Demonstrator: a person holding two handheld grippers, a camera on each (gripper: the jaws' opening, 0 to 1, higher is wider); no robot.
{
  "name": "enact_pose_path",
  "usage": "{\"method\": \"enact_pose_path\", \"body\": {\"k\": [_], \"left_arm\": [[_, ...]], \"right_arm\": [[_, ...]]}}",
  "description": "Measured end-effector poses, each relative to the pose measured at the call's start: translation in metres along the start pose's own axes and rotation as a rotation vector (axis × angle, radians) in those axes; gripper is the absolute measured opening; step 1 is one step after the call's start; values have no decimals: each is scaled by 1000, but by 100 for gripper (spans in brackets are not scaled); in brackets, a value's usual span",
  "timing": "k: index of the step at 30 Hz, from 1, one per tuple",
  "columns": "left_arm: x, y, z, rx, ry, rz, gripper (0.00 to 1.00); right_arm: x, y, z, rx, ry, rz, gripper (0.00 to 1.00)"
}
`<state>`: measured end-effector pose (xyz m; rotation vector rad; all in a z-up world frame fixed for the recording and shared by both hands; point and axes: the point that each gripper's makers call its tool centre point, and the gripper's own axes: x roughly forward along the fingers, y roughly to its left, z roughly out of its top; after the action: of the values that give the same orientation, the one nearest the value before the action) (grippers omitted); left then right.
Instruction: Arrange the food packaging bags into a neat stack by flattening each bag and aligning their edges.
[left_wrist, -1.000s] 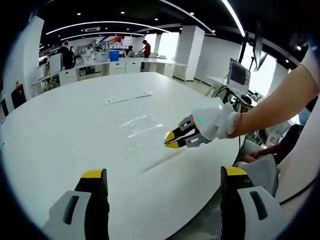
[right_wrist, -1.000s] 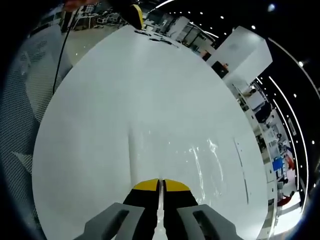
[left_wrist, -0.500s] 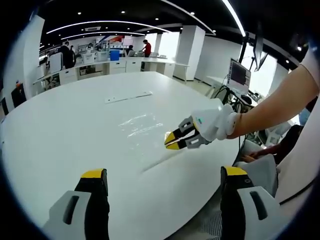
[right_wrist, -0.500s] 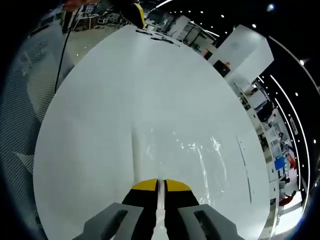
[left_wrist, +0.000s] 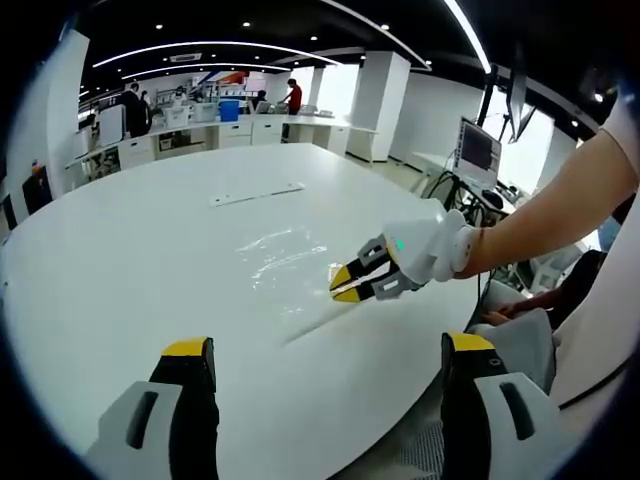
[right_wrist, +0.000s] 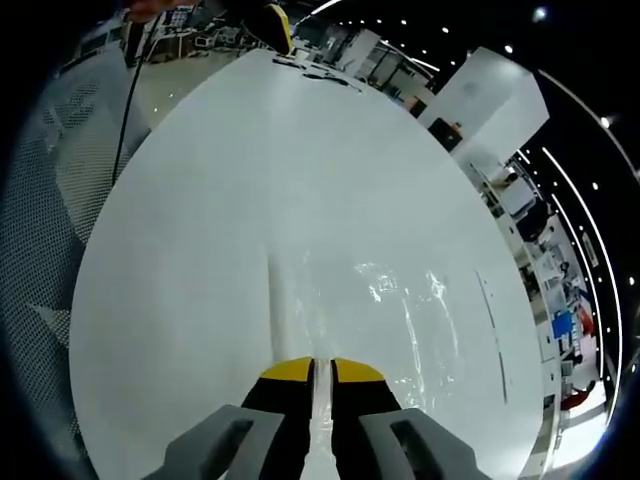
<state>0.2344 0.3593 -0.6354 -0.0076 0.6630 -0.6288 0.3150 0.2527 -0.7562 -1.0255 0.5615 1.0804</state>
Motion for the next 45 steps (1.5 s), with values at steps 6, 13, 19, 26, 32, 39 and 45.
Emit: {"method": "enact_pose_path", "body": {"k": [6,13,19,26,32,39,45], "left_arm": [[0,0,0,-1,0,1,92],[1,1,0,-1,-2,2,92],[1,0,0,-2,-4,2,92],[1,0,0,-3,-5,2,92],[0,0,0,-4,-6,2,92],[0,-1,1,-5,-7,2,92],[0,-1,0,-3,-4,1,92]], "right_arm": [[0,1,1,1,1,2,4],[0,1,-1,2,5,-2,5],[-1,3,-3,1,11,-3,7],[-1,2,-4,2,14,-6,8],[-3,2,-5,9,14,-9,8],[-3,3,-6,19,14,-5,9],[-4,3,-6,34,7,-5,10]]}}
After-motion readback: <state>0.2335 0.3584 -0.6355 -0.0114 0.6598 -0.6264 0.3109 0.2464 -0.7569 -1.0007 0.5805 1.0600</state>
